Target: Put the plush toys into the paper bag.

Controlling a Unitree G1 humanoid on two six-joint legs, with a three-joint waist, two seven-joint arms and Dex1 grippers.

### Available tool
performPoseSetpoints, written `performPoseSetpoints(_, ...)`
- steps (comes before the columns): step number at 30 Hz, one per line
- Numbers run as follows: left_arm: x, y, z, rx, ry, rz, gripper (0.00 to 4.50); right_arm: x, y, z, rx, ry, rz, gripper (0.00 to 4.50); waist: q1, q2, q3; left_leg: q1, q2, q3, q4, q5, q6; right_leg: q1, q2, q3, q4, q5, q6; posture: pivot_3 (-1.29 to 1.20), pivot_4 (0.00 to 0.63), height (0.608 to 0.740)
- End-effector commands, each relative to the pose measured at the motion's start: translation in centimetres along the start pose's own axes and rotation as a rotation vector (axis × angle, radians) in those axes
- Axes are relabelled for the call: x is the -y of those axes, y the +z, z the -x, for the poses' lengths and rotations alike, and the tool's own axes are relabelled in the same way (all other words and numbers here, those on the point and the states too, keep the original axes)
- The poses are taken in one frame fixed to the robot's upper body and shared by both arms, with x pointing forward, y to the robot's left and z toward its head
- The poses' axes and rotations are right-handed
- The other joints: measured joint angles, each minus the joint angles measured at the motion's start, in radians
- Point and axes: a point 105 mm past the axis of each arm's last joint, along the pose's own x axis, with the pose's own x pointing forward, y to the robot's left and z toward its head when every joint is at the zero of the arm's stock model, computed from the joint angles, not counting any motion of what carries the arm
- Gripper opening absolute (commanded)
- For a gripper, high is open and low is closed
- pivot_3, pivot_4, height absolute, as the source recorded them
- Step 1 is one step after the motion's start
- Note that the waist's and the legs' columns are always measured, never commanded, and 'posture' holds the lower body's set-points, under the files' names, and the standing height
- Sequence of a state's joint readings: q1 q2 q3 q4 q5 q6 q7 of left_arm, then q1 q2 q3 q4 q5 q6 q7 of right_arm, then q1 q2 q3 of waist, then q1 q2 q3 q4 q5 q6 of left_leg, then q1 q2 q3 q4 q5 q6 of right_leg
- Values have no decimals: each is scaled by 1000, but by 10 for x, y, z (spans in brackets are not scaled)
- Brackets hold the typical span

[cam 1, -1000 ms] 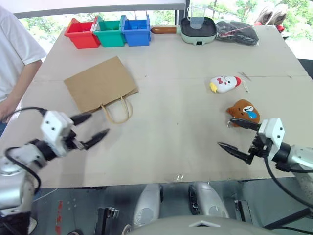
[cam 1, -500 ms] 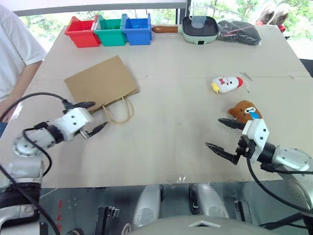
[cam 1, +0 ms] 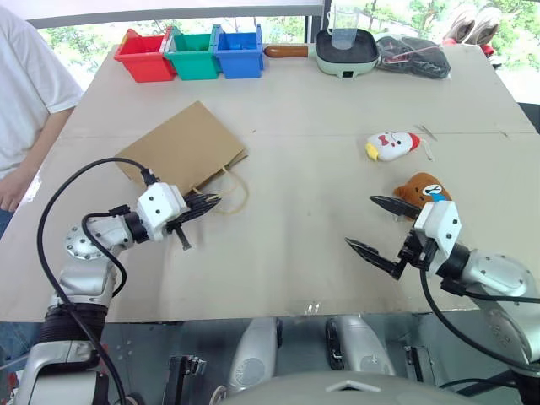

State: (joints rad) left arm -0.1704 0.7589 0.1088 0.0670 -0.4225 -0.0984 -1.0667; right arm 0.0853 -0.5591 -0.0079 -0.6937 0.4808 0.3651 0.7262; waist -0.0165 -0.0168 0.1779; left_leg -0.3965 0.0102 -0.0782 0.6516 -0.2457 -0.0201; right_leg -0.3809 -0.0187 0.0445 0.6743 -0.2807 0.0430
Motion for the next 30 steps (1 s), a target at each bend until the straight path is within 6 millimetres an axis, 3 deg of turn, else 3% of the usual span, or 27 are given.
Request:
performPoseSetpoints(1, 11, 28, -8, 104, -56, 113, 104, -9, 21, -4, 85, 51, 11, 4500, 0, 0, 0, 0, 0, 0, 0, 0, 0, 0, 0, 0, 0, 0, 0, 0, 150, 740)
performPoseSetpoints(5, 19, 67, -28, 282, -77, 365, 104, -6, 11, -16, 40, 69, -40, 4500, -1, 0, 0, 0, 0, -1, 1, 0, 0, 0, 0, 0, 2, 0, 0, 0, 150, 740)
performPoseSetpoints(8, 23, 93, -37, 400, -109, 523, 104, 3, -3, -39, -22, 67, -125, 4500, -2, -1, 0, 1, 0, -4, 2, 0, 0, 0, 0, 0, 3, 0, 0, 0, 150, 740)
performPoseSetpoints(10, 29, 108, -44, 466, -160, 623, 0, 5, -10, -66, -35, 114, -186, 3704, -10, -1, 0, 2, 0, -6, 2, 0, 0, 0, 1, 1, 5, 0, 0, 0, 150, 740)
performPoseSetpoints(13, 42, 114, -47, 451, -221, 628, 0, 9, -16, -92, -54, 121, -183, 2250, -20, 0, 0, 3, -2, -6, 2, 0, -1, 0, 2, 1, 5, 0, 0, 0, 150, 740)
performPoseSetpoints(17, 52, 123, -53, 477, -266, 655, 0, -6, -32, -125, -93, 260, -165, 256, -21, 0, 0, 2, -3, -6, 1, 0, -1, 0, 2, -1, 4, 0, 0, 0, 150, 740)
performPoseSetpoints(18, 54, 124, -54, 475, -276, 651, 0, -11, -38, -131, -117, 298, -144, 85, -21, 0, 0, 1, -3, -7, 1, 0, -1, 0, 2, -1, 3, 0, 0, 0, 150, 740)
performPoseSetpoints(23, 44, 128, -49, 494, -212, 629, 0, -30, -65, -147, -201, 406, -102, 85, -21, 0, 0, 1, -3, -7, 1, 0, -1, -1, 1, 0, 4, 0, 0, 0, 150, 740)
performPoseSetpoints(30, 22, 134, -20, 515, -66, 594, 0, -21, -81, -151, -213, 278, -78, 85, -22, 0, 0, 2, -3, -8, 1, 1, -1, -1, 1, 0, 5, 0, 0, 0, 150, 740)
